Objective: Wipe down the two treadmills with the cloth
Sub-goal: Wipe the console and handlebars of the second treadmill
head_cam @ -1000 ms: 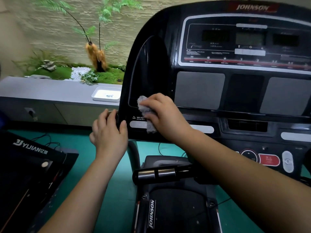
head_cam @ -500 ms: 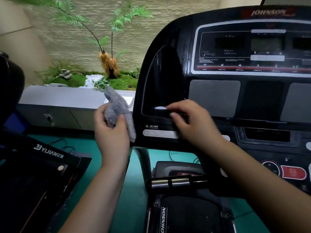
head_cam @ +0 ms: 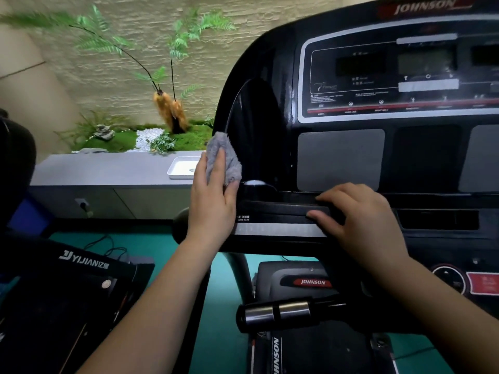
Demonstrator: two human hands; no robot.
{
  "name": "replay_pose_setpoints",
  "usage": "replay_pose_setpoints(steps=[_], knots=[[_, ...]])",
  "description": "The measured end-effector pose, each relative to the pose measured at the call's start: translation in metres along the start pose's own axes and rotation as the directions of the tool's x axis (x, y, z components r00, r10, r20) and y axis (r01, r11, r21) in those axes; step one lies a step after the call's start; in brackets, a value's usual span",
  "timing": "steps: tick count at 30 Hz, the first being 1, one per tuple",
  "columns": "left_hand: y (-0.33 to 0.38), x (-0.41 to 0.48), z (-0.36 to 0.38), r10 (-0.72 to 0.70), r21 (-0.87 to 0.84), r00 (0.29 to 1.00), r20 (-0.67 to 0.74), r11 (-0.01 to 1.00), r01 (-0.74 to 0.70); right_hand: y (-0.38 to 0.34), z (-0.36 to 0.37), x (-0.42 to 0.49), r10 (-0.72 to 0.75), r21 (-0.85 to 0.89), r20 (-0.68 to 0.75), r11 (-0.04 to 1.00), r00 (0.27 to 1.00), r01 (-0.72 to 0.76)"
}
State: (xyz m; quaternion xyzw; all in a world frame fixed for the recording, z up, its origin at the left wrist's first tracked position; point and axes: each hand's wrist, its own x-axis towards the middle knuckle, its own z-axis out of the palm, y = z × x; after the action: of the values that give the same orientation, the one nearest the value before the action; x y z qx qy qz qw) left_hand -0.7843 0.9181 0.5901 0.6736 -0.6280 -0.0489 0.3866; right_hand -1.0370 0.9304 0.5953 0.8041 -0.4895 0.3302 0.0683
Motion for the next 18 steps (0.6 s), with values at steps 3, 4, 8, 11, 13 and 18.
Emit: replay_pose_setpoints(steps=[3,4,8,11,13,18], knots=[[0.011,0.04,-0.003,0.067,-0.03,0.998,-0.022,0.997,-0.068,0.002,0.001,0.0,-0.01,0.015,0.002,1.0,1.0,0.01],[0.015,0.055,-0.005,0.083,-0.027,0.996,-0.025,0.996,-0.084,0.003,0.001,0.0,-0.008,0.019,0.01,1.0,1.0,0.008],[0.034,0.112,-0.01,0.15,0.029,0.988,-0.037,0.988,-0.149,0.005,0.002,0.0,0.001,0.012,0.053,1.0,0.999,-0.001],[0.055,0.151,-0.01,0.225,0.071,0.972,-0.067,0.973,-0.22,0.005,0.005,-0.001,-0.002,0.02,0.03,1.0,1.0,0.002],[0.07,0.175,-0.008,0.262,0.112,0.963,-0.067,0.961,-0.254,0.007,0.006,-0.001,-0.01,0.021,0.007,1.0,1.0,0.01],[0.108,0.222,-0.004,0.391,0.143,0.92,0.021,0.909,-0.39,0.009,0.009,-0.001,-0.02,0.028,-0.019,0.999,1.0,0.02]])
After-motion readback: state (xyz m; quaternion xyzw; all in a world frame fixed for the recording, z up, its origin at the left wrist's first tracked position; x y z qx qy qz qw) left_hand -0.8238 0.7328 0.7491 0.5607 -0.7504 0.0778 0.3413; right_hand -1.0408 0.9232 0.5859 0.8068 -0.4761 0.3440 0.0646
